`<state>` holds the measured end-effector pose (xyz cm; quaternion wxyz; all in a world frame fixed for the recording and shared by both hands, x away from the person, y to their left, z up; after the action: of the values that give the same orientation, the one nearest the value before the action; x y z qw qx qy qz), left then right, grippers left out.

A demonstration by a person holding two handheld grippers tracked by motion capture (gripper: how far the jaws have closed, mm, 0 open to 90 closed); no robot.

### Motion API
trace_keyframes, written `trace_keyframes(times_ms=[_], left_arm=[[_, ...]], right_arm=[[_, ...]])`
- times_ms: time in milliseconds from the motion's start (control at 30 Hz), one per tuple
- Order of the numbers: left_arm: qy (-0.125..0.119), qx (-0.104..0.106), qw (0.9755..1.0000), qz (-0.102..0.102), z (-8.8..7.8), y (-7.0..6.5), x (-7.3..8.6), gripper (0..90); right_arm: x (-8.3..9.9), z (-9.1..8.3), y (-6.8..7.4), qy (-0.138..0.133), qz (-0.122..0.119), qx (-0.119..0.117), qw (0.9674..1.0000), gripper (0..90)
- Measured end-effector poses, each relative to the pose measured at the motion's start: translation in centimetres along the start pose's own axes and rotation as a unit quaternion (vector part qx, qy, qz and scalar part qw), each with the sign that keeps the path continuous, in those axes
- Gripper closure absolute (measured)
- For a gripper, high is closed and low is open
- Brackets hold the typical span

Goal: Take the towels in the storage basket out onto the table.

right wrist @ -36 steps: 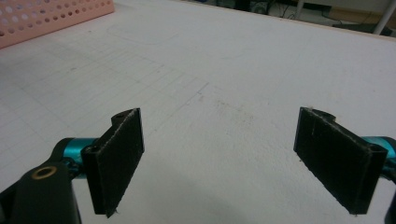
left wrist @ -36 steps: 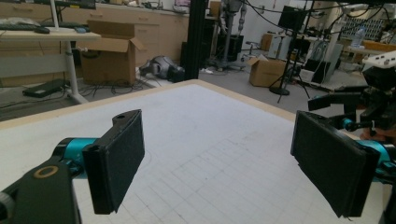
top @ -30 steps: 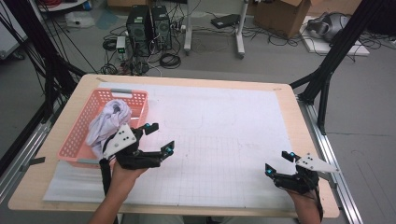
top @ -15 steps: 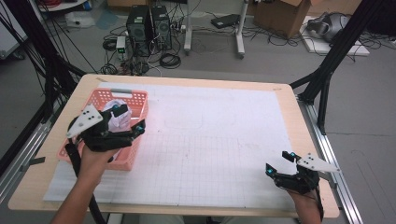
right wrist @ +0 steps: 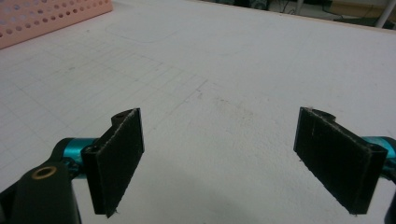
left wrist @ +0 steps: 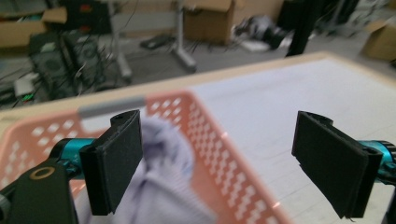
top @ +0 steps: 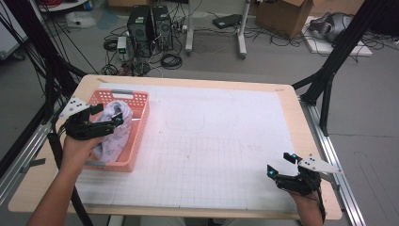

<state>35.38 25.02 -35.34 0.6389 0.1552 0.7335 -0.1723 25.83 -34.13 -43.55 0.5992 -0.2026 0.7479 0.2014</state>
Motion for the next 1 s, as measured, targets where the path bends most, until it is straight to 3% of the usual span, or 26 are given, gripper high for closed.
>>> trace_keyframes(times_ms=[33,167,267,333,367,433,467,500,667,733,867,1000], left_arm=[[0.018,-0.012,0.9998,-0.002,0.4,0.6,0.7,17.0],[0.043,-0.023,0.9988,0.007,0.9,1.4,1.6,17.1],[0.071,-0.027,0.9971,0.008,1.3,1.8,2.3,17.1],[0.097,-0.032,0.9947,0.016,1.6,2.1,2.8,17.2],[0.097,-0.032,0.9947,0.016,1.6,2.1,2.8,17.2],[0.133,-0.046,0.99,0.014,2.2,2.6,3.8,17.3],[0.133,-0.046,0.99,0.014,2.2,2.6,3.8,17.3],[0.153,-0.06,0.9863,0.013,2.6,3.0,4.4,17.3],[0.206,-0.074,0.9756,0.009,3.5,3.5,6.1,16.8],[0.212,-0.085,0.9736,0.003,3.8,3.7,6.4,16.4],[0.225,-0.085,0.9707,0.004,4.3,3.9,6.9,12.7],[0.25,-0.092,0.9639,0.005,4.6,4.3,7.6,10.6]], right_arm=[[0.0,0.0,0.0,0.001,0.0,0.0,1.0,14.7],[0.1,0.0,0.0,0.003,0.002,0.0,1.0,14.7],[0.1,0.1,-0.1,0.004,0.0,0.0,1.0,14.7],[0.2,0.1,-0.1,0.007,0.002,-0.002,1.0,14.7],[0.2,0.1,-0.1,0.008,0.0,-0.002,1.0,14.8],[0.2,0.1,0.0,0.007,-0.002,-0.002,1.0,14.7],[0.2,0.1,0.0,0.006,0.0,-0.002,1.0,14.7],[0.2,0.1,0.0,0.006,-0.002,-0.003,1.0,14.8],[0.3,0.2,0.1,0.011,-0.001,-0.004,0.9999,14.7],[0.3,0.2,0.1,0.009,0.0,-0.004,0.9999,14.7],[0.3,0.2,0.1,0.012,0.0,-0.004,0.9999,14.7],[0.4,0.4,0.1,0.015,-0.001,-0.005,0.9999,14.7]])
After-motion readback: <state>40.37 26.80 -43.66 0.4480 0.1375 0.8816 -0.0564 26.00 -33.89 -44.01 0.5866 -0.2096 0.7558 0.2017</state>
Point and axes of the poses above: each handheld gripper's, and its own axes: z roughly forward along the jaws, x roughly out of its underside, y roughly to its left, the point moved 3 cm from there along z, roughly forward along the jaws, and after that the axes turned 13 degrees about -y, right-handed, at the moved point
